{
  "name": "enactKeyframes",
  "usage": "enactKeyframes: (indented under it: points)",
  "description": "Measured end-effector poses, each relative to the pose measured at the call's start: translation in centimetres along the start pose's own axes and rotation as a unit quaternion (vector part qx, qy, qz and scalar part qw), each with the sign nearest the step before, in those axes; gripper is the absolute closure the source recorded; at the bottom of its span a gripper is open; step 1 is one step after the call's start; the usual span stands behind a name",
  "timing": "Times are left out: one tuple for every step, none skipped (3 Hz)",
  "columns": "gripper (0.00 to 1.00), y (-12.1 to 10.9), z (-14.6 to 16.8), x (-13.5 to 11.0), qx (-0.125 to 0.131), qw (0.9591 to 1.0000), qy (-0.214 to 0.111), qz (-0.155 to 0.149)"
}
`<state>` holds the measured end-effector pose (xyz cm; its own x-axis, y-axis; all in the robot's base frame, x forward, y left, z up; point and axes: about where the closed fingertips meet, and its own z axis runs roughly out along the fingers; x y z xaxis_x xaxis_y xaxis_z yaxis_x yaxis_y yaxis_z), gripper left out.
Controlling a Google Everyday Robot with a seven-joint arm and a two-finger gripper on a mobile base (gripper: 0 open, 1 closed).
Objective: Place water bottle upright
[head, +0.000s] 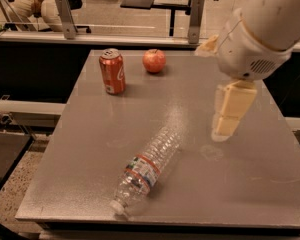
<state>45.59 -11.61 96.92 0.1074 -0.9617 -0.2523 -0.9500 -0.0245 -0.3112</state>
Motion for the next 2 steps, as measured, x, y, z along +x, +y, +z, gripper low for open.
enactKeyframes:
  points:
    - [0.0,0.9,2.3,-3.3,-0.022,0.9966,-0.037,-0.07]
    - [0.0,2.8,4.2,-5.9,-0.044,0.9869,-0.064,-0.141]
